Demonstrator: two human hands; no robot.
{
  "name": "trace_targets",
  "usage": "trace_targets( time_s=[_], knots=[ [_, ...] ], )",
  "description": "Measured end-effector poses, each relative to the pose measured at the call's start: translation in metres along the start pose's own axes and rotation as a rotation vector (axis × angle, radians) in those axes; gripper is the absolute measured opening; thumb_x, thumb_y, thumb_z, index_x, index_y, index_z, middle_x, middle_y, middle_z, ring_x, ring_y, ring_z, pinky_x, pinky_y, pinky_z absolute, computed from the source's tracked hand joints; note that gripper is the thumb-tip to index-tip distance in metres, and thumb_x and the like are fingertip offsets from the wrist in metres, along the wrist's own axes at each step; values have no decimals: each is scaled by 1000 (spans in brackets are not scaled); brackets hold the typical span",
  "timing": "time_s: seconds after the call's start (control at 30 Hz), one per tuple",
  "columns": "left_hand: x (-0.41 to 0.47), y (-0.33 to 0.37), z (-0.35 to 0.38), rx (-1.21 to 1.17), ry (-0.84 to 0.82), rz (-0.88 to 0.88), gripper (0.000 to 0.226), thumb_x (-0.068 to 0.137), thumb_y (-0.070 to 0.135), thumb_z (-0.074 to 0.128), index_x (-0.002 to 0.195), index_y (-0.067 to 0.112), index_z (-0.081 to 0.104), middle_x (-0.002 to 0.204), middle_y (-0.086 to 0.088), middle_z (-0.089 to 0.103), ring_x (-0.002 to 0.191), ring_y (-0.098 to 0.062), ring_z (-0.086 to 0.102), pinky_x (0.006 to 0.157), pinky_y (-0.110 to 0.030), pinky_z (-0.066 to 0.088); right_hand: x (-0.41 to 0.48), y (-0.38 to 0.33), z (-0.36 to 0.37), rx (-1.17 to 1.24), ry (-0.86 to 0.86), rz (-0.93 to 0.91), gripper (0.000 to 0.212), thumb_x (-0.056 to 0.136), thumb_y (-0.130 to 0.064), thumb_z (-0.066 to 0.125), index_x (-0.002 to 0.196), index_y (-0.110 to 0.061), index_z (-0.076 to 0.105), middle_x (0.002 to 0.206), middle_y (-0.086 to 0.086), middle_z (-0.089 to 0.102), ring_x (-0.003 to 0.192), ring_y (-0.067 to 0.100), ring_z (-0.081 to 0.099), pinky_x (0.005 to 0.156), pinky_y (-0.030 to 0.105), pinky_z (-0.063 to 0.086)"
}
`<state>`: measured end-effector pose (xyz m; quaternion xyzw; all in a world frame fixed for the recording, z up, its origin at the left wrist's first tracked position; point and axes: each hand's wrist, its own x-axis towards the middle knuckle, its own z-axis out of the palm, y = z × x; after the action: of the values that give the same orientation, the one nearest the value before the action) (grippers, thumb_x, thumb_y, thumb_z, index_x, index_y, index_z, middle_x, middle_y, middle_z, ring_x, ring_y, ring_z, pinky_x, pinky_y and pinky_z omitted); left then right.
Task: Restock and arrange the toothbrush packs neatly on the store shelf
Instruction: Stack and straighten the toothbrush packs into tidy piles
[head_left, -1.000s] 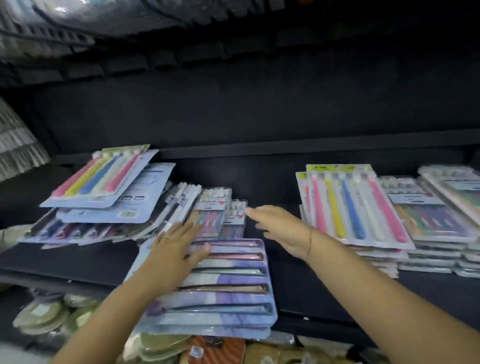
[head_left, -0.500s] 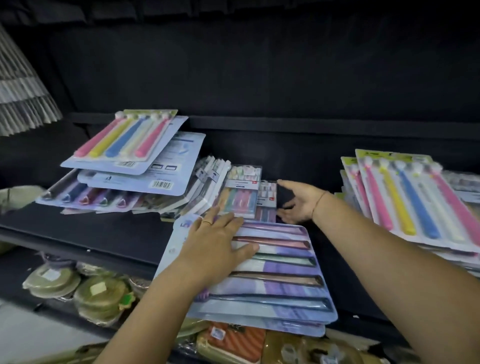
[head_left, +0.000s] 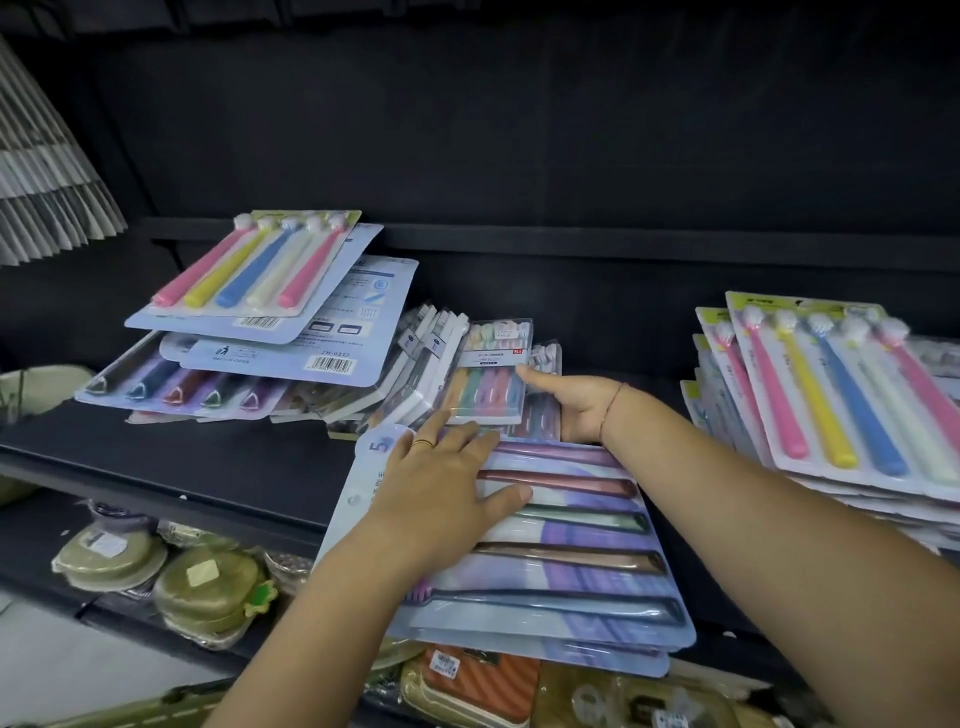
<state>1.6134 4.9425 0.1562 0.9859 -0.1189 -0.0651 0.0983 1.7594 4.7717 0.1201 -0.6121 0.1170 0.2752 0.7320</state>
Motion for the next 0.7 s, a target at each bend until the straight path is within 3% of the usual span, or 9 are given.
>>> trace_targets(
  time_s=[0.1, 0.23, 0.37, 0.5, 0.63, 0.7],
  knots=[
    [0, 1, -1, 3, -2, -3, 71, 94, 66, 33, 155, 34, 15, 163, 12, 10, 150, -13, -10, 122, -40, -1, 2, -1, 3, -8, 18, -7, 45, 87, -28, 71, 126, -8, 63, 109, 17, 70, 91, 32, 68, 77, 43, 57],
    [-1, 1, -2, -8, 1, -7, 71, 93, 67, 34, 155, 35, 15, 163, 13, 11, 150, -12, -10, 122, -39, -1, 9, -1, 6, -12, 86, -36, 47, 84, -24, 72, 127, -8, 63, 117, 20, 68, 93, 34, 66, 77, 43, 58],
    [-1, 1, -2, -14, -3, -7, 71, 94, 66, 34, 155, 35, 15, 163, 14, 10, 149, -11, -9, 122, -39, -1, 10, 1, -8, 42, 78, -58, 21, 89, -20, 65, 106, -8, 68, 89, 16, 72, 68, 28, 70, 54, 37, 58],
    [-3, 0, -2, -53, -6, -14, 72, 93, 66, 35, 154, 35, 16, 162, 14, 10, 149, -10, -8, 122, -39, 1, 7, 5, -33, 25, 145, -80, 4, 90, -8, 62, 92, -7, 65, 71, 9, 70, 60, 20, 66, 49, 30, 57],
    [-4, 1, -3, -50, -7, -10, 72, 93, 66, 34, 155, 35, 15, 162, 15, 9, 149, -10, -9, 122, -37, 0, 3, 10, -39, -26, 167, 14, 4, 93, -5, 60, 91, -3, 63, 74, 14, 70, 61, 25, 68, 49, 31, 56],
    [-4, 1, -4, -53, -1, -14, 72, 93, 66, 34, 155, 35, 15, 162, 16, 8, 149, -10, -9, 122, -36, -1, 4, 10, -39, -55, 193, 6, 7, 94, -6, 59, 91, -1, 63, 78, 15, 69, 66, 27, 67, 60, 35, 56]
  ],
)
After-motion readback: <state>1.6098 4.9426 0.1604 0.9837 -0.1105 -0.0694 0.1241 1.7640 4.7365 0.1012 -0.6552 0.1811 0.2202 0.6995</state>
